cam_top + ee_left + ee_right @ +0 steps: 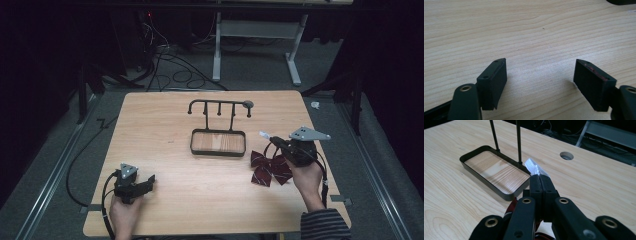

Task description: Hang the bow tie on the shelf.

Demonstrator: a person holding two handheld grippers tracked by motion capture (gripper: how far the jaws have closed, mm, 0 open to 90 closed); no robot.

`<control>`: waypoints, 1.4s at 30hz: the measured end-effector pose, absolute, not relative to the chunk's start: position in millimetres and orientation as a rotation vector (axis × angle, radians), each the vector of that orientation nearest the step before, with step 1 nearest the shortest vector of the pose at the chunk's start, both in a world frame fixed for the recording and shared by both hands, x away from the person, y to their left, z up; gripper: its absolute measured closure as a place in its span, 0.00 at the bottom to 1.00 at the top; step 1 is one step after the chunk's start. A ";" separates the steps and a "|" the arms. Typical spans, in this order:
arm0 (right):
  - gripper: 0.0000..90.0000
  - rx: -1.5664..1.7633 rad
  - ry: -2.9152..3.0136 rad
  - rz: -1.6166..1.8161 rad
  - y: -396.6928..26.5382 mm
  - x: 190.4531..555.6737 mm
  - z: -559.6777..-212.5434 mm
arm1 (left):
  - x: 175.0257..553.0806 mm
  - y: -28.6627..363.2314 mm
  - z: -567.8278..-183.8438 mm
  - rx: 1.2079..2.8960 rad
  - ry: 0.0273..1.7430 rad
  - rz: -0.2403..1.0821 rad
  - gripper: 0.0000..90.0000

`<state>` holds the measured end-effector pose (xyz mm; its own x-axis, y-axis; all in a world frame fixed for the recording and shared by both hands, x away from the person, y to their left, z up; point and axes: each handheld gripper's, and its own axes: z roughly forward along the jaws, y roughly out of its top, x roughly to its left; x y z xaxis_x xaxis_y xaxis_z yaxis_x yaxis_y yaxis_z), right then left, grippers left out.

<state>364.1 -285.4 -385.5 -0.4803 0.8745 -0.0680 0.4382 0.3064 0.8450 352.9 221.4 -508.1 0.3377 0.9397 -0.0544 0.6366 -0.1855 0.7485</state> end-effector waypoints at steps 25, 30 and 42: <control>1.00 1.073 2.059 1.149 -275.6 360.3 -358.0 | 353.0 221.0 -508.2 1.916 1.380 0.563 0.31; 1.00 1.061 2.059 1.171 -274.3 360.6 -354.8 | 353.0 221.0 -508.2 1.916 1.380 0.563 0.31; 1.00 1.052 2.077 1.236 -273.4 361.2 -348.4 | 353.0 221.0 -508.2 1.915 1.381 0.563 0.31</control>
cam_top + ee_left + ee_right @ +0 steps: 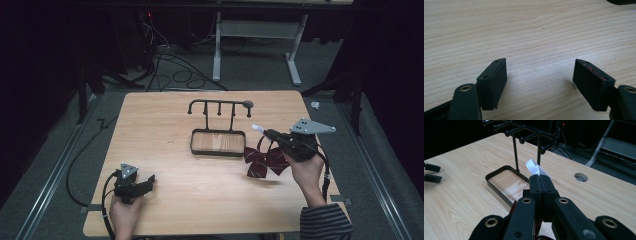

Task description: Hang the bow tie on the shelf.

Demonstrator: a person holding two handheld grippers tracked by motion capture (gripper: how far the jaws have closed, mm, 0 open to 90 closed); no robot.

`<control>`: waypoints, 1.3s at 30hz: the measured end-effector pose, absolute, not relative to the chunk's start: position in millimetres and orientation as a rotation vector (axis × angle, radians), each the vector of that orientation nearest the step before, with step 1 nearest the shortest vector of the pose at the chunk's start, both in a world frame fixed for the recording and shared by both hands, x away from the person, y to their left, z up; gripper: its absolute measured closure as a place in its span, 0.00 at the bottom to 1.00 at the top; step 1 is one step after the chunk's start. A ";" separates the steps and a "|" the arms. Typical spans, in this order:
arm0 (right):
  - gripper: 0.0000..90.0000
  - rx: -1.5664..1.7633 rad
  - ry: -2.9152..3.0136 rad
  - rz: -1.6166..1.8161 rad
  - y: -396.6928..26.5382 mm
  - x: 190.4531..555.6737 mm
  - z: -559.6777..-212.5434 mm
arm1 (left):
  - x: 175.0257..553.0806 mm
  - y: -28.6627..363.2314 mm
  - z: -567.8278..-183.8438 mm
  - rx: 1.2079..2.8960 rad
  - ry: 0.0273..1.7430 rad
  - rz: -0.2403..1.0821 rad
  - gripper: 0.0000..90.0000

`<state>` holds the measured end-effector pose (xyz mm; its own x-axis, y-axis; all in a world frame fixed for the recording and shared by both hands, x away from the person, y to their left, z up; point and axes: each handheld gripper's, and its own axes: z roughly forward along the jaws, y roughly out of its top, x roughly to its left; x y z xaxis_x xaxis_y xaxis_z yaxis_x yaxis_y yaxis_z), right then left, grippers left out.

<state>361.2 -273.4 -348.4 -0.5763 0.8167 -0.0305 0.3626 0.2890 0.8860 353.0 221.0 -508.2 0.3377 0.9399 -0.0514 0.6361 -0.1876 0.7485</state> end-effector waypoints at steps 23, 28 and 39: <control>1.00 0.957 2.123 1.297 -249.7 365.3 -332.7 | 353.0 221.0 -508.2 1.916 1.380 0.563 0.31; 1.00 0.947 2.137 1.315 -243.4 368.1 -330.1 | 353.0 221.0 -508.2 1.915 1.380 0.562 0.31; 1.00 0.901 2.158 1.336 -231.2 371.2 -325.6 | 353.0 221.2 -508.2 1.914 1.381 0.561 0.31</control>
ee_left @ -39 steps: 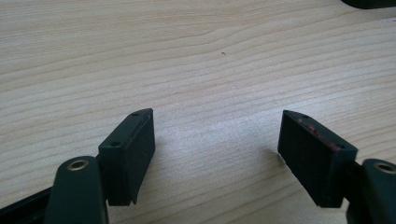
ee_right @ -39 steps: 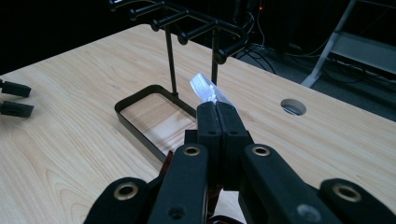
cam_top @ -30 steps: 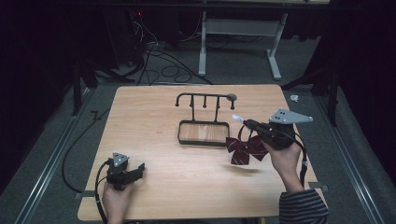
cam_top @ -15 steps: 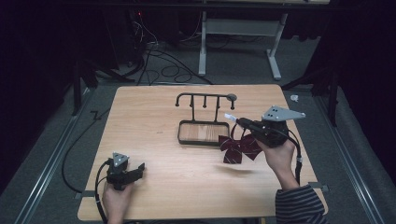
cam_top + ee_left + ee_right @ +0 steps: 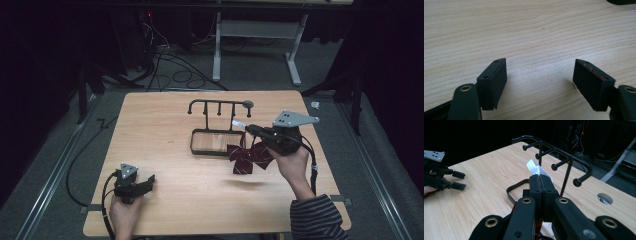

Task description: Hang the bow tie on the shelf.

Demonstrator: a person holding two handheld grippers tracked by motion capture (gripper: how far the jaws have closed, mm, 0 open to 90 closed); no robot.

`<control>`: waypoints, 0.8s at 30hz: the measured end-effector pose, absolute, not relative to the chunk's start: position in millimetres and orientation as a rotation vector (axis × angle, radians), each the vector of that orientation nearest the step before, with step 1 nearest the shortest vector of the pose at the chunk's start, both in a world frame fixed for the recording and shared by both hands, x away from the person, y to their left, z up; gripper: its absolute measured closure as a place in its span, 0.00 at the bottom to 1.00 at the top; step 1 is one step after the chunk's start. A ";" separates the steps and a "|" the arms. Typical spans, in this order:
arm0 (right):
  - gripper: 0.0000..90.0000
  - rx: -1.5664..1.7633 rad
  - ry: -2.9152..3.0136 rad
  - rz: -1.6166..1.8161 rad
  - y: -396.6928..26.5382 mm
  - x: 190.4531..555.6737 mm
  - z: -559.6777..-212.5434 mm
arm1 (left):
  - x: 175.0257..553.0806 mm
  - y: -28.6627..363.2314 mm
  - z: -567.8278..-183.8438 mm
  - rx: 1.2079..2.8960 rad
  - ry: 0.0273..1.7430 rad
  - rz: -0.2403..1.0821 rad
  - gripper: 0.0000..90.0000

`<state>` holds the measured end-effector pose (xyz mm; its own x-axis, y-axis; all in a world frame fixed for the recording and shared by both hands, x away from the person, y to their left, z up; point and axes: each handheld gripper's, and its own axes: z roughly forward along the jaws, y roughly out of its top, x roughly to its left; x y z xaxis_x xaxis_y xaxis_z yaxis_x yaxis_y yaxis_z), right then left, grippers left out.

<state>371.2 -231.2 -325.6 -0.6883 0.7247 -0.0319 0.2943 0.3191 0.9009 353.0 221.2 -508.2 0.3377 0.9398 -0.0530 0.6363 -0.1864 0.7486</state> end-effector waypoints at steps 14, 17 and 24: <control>1.00 0.862 2.193 1.359 -216.6 374.9 -325.5 | 353.0 221.4 -508.1 1.914 1.381 0.560 0.31; 1.00 0.856 2.196 1.360 -214.0 377.6 -325.1 | 353.0 221.3 -508.1 1.915 1.381 0.561 0.31; 1.00 0.853 2.207 1.364 -208.0 382.4 -324.7 | 353.0 221.4 -508.1 1.914 1.381 0.560 0.31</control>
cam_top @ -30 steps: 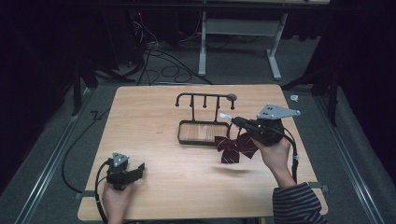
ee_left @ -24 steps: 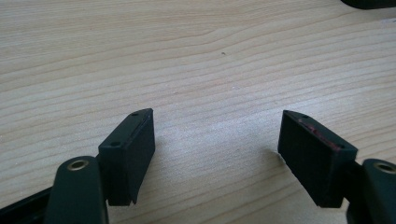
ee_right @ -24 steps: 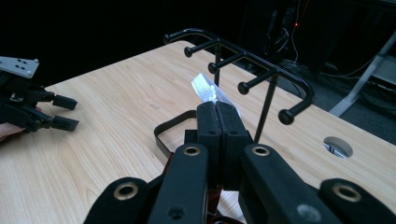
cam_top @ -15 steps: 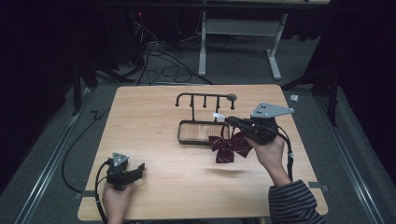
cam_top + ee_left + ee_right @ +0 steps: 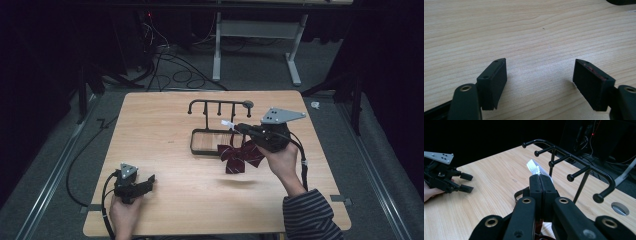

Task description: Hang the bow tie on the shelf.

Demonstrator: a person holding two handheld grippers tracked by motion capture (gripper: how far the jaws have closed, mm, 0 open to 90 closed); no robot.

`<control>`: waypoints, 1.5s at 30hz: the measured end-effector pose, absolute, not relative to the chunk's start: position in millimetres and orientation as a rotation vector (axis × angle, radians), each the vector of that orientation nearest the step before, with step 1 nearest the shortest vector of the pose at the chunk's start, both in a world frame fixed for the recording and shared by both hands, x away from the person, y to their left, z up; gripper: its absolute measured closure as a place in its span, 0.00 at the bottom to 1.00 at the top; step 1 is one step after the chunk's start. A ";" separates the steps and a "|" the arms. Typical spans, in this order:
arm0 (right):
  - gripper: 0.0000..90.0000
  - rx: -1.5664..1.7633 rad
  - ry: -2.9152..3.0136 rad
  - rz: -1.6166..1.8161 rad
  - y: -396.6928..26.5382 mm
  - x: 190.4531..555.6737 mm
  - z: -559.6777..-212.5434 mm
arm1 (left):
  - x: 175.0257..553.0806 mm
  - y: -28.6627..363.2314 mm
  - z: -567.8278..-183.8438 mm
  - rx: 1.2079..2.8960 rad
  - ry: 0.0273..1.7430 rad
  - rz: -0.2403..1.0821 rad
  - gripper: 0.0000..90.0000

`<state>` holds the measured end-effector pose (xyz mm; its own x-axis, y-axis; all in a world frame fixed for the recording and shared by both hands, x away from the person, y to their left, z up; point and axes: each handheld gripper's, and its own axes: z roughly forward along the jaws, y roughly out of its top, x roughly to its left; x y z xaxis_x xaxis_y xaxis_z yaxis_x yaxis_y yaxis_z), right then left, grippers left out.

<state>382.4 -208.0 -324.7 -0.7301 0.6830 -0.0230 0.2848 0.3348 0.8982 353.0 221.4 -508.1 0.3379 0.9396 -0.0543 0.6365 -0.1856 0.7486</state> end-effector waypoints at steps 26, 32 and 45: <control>1.00 0.844 2.244 1.371 -187.6 401.7 -323.8 | 353.0 221.7 -508.1 1.912 1.381 0.558 0.31; 1.00 0.834 2.249 1.366 -183.4 404.4 -321.5 | 353.0 221.7 -508.1 1.913 1.381 0.558 0.31; 1.00 0.826 2.272 1.360 -172.2 412.8 -322.3 | 353.0 221.8 -508.1 1.912 1.381 0.557 0.31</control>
